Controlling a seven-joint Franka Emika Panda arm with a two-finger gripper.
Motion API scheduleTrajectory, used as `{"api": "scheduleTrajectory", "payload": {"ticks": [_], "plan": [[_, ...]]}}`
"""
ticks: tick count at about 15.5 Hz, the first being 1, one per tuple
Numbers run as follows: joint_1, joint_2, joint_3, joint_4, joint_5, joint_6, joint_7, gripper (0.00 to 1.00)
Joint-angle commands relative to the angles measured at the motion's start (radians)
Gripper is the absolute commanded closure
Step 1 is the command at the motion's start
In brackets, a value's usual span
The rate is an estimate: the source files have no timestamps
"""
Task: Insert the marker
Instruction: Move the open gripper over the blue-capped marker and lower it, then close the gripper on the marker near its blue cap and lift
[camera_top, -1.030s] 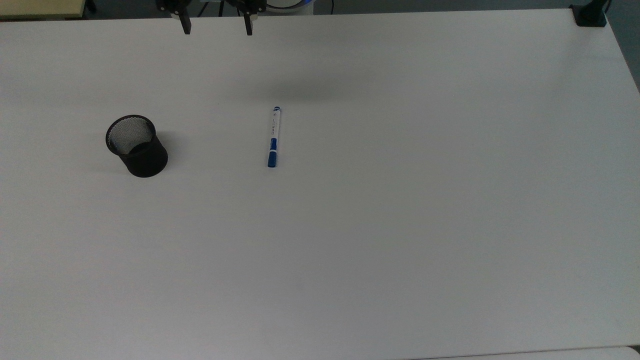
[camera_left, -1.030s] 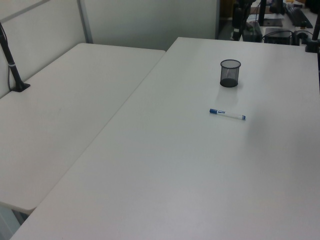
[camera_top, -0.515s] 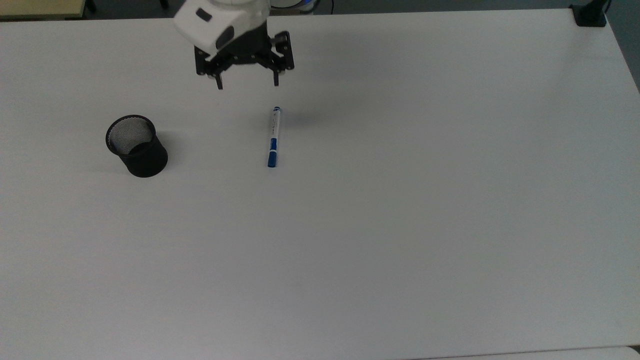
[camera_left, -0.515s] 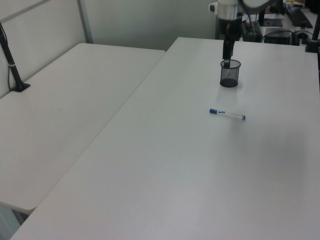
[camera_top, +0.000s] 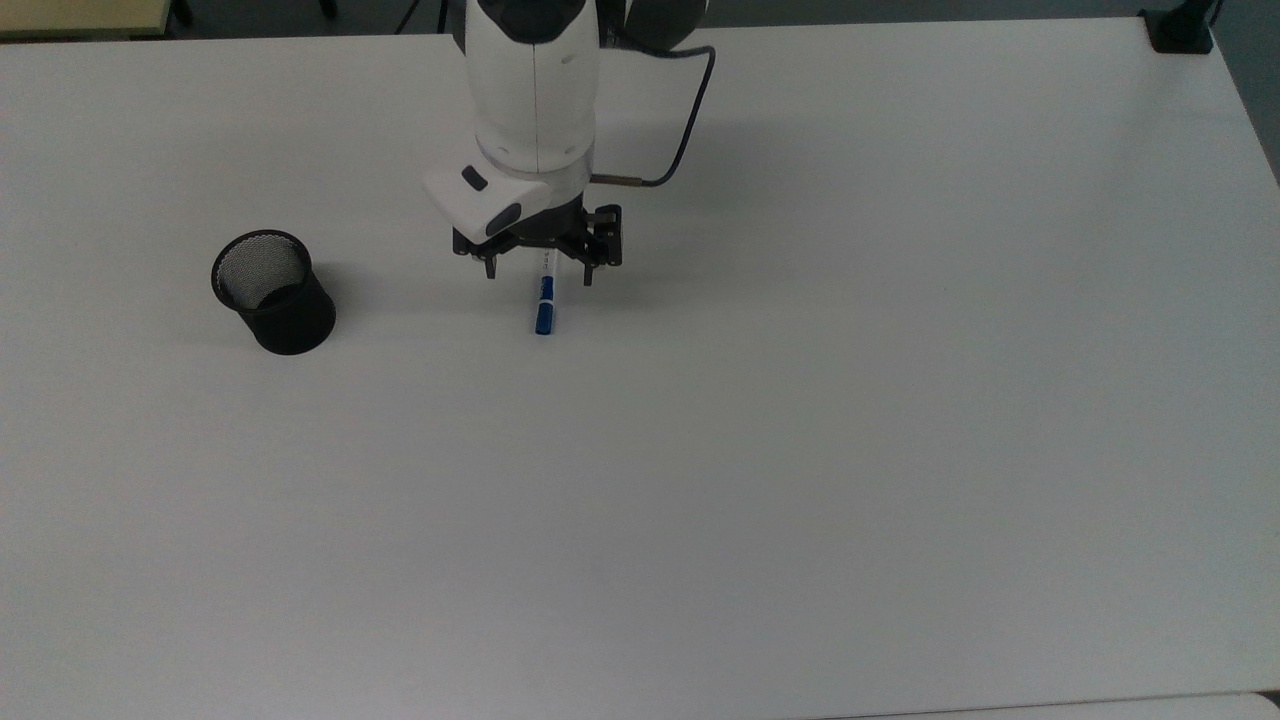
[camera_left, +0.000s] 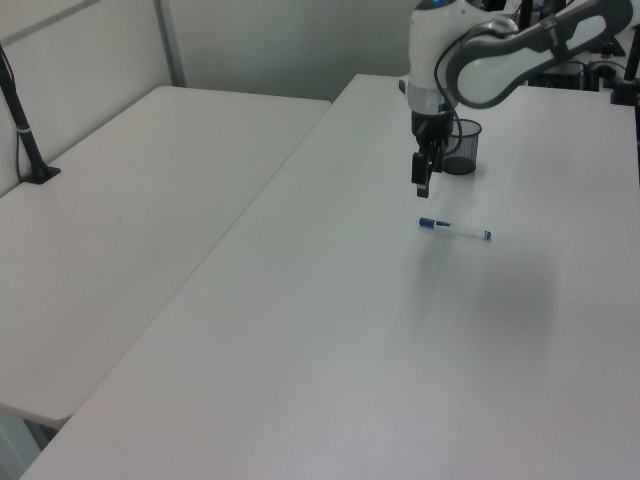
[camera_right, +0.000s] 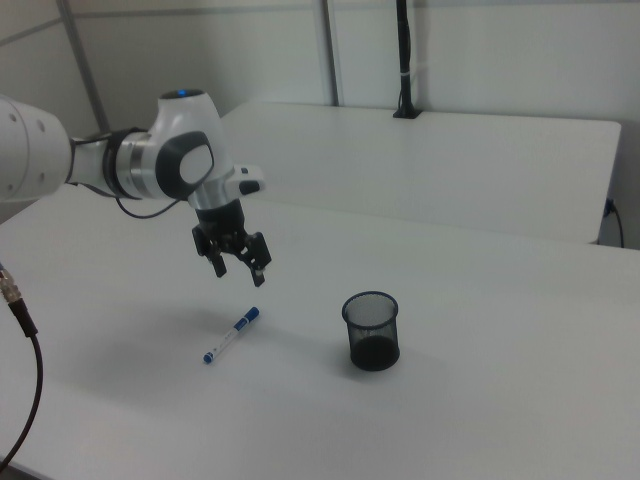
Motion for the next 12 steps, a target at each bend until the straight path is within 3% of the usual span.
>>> {"api": "scheduleTrajectory", "payload": {"ticks": [1, 4, 7, 9, 12], "plan": [[0.008, 0.039, -0.003, -0.042, -0.021, 0.086, 0.088, 0.08], [0.006, 0.061, -0.003, -0.070, -0.022, 0.136, 0.092, 0.12], [0.006, 0.073, -0.003, -0.085, -0.021, 0.164, 0.104, 0.26], [0.006, 0.082, -0.003, -0.096, -0.022, 0.178, 0.128, 0.41], [0.005, 0.087, -0.003, -0.098, -0.022, 0.181, 0.128, 0.74]]}}
